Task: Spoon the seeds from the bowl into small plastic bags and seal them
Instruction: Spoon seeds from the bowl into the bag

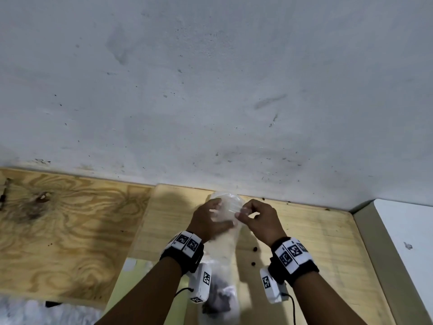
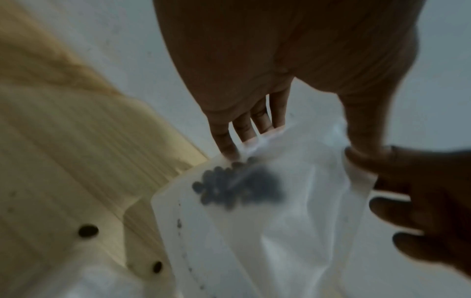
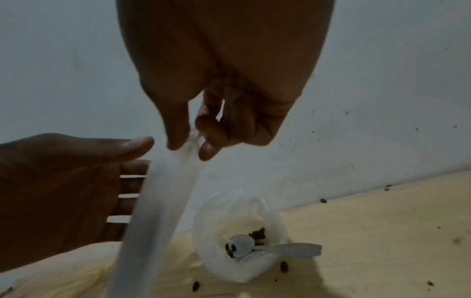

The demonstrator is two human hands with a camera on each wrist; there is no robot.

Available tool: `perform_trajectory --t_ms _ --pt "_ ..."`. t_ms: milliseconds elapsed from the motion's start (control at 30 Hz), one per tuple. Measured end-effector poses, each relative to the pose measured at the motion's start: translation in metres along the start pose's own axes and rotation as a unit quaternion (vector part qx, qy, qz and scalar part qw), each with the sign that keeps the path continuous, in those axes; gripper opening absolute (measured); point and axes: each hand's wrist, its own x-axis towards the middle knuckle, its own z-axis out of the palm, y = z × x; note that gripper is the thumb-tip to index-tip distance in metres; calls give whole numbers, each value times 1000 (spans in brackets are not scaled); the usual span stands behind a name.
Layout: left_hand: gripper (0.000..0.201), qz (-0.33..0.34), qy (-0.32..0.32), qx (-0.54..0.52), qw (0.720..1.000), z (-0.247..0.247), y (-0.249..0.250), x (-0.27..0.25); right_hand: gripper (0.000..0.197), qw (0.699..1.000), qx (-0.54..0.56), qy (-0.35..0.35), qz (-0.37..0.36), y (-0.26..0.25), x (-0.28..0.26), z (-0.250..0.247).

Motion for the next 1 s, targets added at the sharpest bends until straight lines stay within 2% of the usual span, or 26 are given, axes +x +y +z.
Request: perform_trajectory --t_ms 100,133,200,267,333,433,533,800,900,1000 --pt "24 -18 74 -81 994 -2 5 2 24 998 28 49 -16 -2 0 -4" --pt "14 -18 90 -93 991 -2 6 2 28 997 42 59 -14 -2 -1 -4" --pt "14 -19 91 -119 989 -2 8 1 36 995 73 70 3 0 -1 -3" --pt "15 -28 73 -143 987 -1 8 0 35 992 107 67 27 1 0 -1" --pt "14 -34 49 -144 988 0 7 0 29 989 131 59 36 3 1 0" --pt "27 -32 37 -127 991 3 6 -1 19 982 179 24 56 -2 -1 -1" --pt "20 -32 39 -147 988 6 10 -4 9 970 224 -19 94 -7 -4 -5" --pt "17 -28 24 -138 990 8 15 -6 18 977 181 -51 105 -5 2 -6" --pt "19 -41 23 -179 983 6 15 -9 19 972 203 -30 112 -8 0 -8" --pt "20 -60 19 -227 972 -1 15 -12 29 965 214 -11 151 -7 0 -15"
